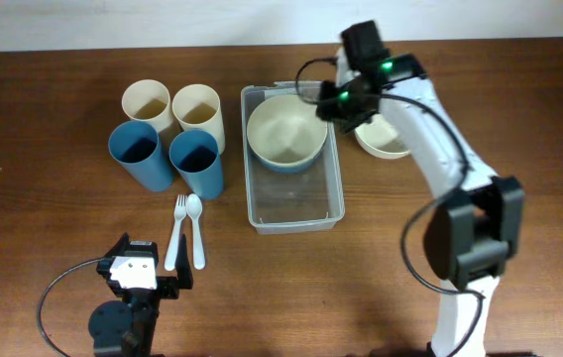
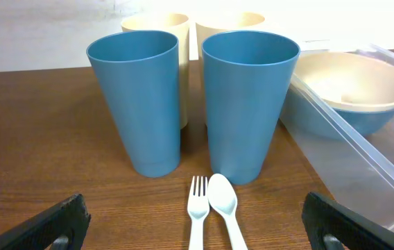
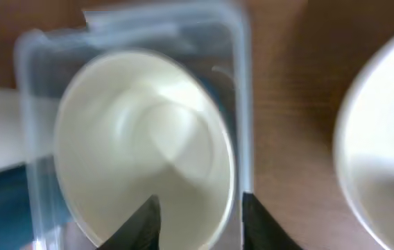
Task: Pack container
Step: 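Carry the cream bowl left and drop it into the blue bowl, then grasp the rim of the remaining cream bowl with the right gripper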
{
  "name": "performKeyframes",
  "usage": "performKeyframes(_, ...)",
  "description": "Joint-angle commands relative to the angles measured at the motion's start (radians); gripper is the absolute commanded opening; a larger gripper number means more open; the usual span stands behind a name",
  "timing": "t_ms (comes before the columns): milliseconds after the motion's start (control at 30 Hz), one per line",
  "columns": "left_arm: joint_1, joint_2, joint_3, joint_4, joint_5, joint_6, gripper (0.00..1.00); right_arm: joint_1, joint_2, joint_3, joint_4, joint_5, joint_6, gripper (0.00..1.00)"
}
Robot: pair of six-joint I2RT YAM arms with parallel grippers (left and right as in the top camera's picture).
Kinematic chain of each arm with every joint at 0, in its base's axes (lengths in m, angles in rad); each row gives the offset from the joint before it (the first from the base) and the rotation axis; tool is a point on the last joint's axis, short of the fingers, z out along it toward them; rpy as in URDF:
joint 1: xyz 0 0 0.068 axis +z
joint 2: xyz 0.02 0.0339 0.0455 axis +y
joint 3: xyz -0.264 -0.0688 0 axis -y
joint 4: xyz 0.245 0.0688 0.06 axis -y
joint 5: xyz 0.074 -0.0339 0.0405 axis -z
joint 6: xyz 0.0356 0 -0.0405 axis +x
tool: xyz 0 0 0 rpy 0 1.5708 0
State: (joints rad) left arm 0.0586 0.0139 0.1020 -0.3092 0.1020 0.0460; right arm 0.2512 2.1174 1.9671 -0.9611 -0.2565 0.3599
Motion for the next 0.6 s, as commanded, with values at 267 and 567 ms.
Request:
performKeyframes(267, 0.000, -0.007, -0.005, 0.002, 0.014, 0.019, 1.00, -0.330, -0.039, 0.035, -0.022, 0.059, -0.021, 0.56)
performKeyframes(567, 0.000, -0.007, -0.005, 0.002, 0.014, 0.019, 1.00, -0.396, 0.131, 0.035, -0.032, 0.077, -0.063, 0.64)
